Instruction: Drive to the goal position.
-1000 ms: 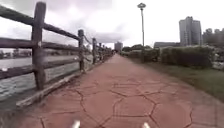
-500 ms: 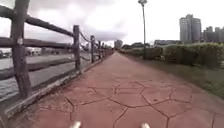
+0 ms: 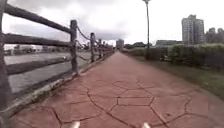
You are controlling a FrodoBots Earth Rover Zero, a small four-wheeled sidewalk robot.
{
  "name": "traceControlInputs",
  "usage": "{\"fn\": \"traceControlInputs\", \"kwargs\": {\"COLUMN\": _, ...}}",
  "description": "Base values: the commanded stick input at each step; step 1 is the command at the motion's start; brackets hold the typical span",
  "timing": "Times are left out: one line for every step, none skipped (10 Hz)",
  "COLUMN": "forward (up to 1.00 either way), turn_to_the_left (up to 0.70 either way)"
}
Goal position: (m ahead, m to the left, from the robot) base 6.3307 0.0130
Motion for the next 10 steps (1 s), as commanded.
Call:
{"fn": "traceControlInputs", "kwargs": {"forward": 0.70, "turn_to_the_left": 0.00}}
{"fn": "traceControlInputs", "kwargs": {"forward": 0.70, "turn_to_the_left": 0.00}}
{"fn": "traceControlInputs", "kwargs": {"forward": 0.70, "turn_to_the_left": 0.00}}
{"fn": "traceControlInputs", "kwargs": {"forward": 0.70, "turn_to_the_left": 0.00}}
{"fn": "traceControlInputs", "kwargs": {"forward": 0.70, "turn_to_the_left": 0.00}}
{"fn": "traceControlInputs", "kwargs": {"forward": 0.70, "turn_to_the_left": 0.00}}
{"fn": "traceControlInputs", "kwargs": {"forward": 0.70, "turn_to_the_left": 0.00}}
{"fn": "traceControlInputs", "kwargs": {"forward": 0.70, "turn_to_the_left": 0.00}}
{"fn": "traceControlInputs", "kwargs": {"forward": 0.70, "turn_to_the_left": 0.00}}
{"fn": "traceControlInputs", "kwargs": {"forward": 0.70, "turn_to_the_left": -0.02}}
